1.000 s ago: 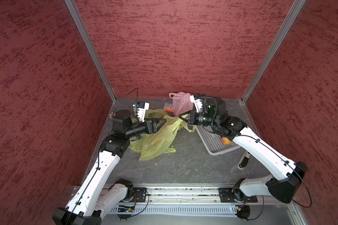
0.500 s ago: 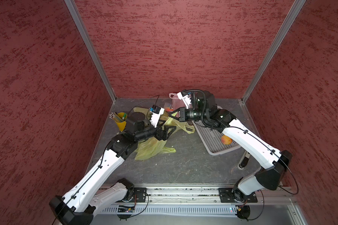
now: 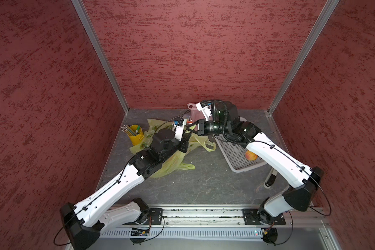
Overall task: Place the peach into a plastic bag & tie a knot
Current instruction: Adjust the plastic bag at the center of the board.
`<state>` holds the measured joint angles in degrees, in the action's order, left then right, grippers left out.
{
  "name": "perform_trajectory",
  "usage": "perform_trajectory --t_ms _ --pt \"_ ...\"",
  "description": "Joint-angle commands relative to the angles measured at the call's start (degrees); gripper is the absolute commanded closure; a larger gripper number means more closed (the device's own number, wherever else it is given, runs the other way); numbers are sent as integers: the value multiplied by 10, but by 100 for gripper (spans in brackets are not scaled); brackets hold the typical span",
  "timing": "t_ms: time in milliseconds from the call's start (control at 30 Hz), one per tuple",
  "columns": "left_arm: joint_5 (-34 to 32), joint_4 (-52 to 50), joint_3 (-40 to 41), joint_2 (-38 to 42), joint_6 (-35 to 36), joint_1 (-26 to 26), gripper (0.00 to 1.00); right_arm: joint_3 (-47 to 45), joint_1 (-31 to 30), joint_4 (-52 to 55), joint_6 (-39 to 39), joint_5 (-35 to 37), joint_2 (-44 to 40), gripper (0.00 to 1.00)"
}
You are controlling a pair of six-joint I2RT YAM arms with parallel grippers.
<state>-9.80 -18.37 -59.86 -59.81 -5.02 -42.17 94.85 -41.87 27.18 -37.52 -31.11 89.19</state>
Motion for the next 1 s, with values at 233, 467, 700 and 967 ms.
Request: perform_trajectory --t_ms 233,467,700,967 --pt "32 -4 37 53 -19 41 100 18 25 61 38 160 -25 49" --pt "98 -11 40 72 -45 95 100 -120 75 58 118 200 -50 35" --pt "134 -15 42 82 -59 129 100 -212 63 37 170 169 -46 24" --pt "159 -19 44 88 -67 157 100 -242 44 24 190 134 -42 25"
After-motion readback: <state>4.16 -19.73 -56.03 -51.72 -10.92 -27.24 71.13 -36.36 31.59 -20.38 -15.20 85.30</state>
